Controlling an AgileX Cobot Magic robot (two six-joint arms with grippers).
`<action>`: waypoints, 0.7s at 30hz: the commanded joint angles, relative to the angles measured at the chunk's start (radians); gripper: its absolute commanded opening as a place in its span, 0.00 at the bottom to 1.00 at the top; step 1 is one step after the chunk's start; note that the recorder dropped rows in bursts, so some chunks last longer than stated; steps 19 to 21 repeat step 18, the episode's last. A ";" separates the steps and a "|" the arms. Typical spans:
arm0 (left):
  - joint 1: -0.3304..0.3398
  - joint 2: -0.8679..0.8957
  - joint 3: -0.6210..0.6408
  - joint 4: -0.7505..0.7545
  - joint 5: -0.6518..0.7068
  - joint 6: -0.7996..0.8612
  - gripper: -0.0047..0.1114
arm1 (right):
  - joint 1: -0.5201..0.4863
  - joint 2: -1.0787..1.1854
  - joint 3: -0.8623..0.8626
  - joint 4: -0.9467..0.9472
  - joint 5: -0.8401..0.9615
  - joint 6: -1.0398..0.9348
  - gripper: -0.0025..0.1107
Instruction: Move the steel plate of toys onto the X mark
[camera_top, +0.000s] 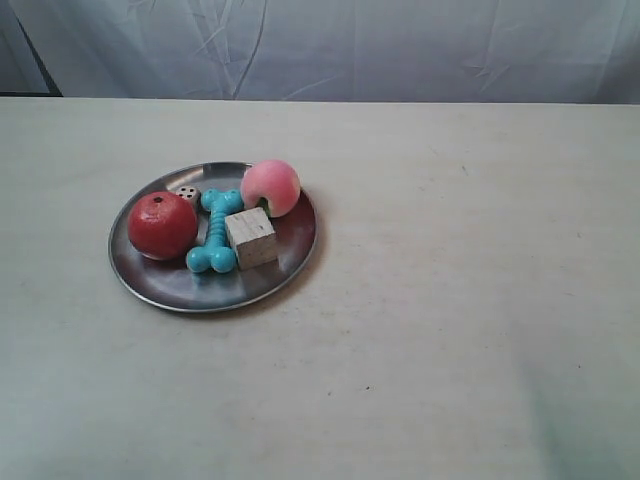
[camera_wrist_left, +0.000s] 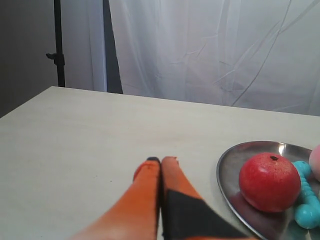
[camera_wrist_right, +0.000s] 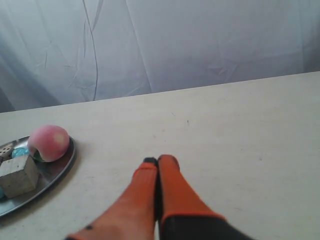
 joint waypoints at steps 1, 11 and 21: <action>0.001 -0.006 0.005 -0.005 -0.004 -0.006 0.04 | -0.005 -0.007 0.002 0.002 -0.018 -0.003 0.01; 0.001 -0.006 0.005 0.024 0.073 -0.006 0.04 | -0.005 -0.007 0.002 0.002 -0.018 -0.003 0.01; 0.001 -0.006 0.005 0.024 0.063 -0.003 0.04 | -0.005 -0.007 0.002 0.002 -0.018 -0.003 0.01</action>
